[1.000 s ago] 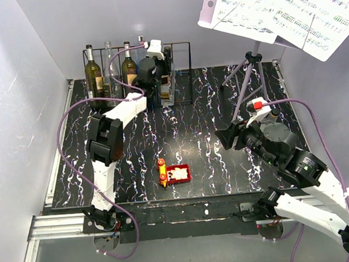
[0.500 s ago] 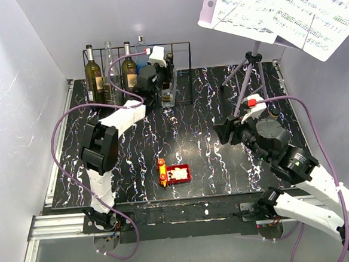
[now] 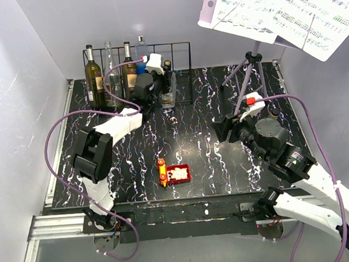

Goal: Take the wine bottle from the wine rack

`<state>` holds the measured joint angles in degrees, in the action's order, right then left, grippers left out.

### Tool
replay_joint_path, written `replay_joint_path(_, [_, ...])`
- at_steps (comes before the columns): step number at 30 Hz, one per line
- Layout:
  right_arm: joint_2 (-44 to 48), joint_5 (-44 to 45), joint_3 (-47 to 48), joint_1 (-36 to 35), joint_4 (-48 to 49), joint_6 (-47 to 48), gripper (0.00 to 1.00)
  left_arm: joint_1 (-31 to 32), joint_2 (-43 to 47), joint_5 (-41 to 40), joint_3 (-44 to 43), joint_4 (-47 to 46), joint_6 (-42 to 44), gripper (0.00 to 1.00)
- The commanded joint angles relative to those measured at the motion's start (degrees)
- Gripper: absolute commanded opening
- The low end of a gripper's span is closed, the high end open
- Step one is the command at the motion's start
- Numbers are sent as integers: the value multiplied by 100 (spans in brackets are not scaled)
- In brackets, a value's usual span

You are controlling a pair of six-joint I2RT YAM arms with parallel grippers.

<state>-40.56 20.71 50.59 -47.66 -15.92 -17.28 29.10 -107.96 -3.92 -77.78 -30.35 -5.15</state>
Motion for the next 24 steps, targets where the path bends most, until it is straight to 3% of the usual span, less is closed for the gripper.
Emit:
replay_joint_path(1, [13,91,48,-24,458,190,69,236,644,296,96,-182,-522,0])
replay_joint_path(17, [48,118,-75,-33,599,243,69,464,1418,243,930,-59,-549,0])
replay_joint_path(24, [-31,223,-32,-24,740,278,69,658,1839,822,1309,239,-724,0])
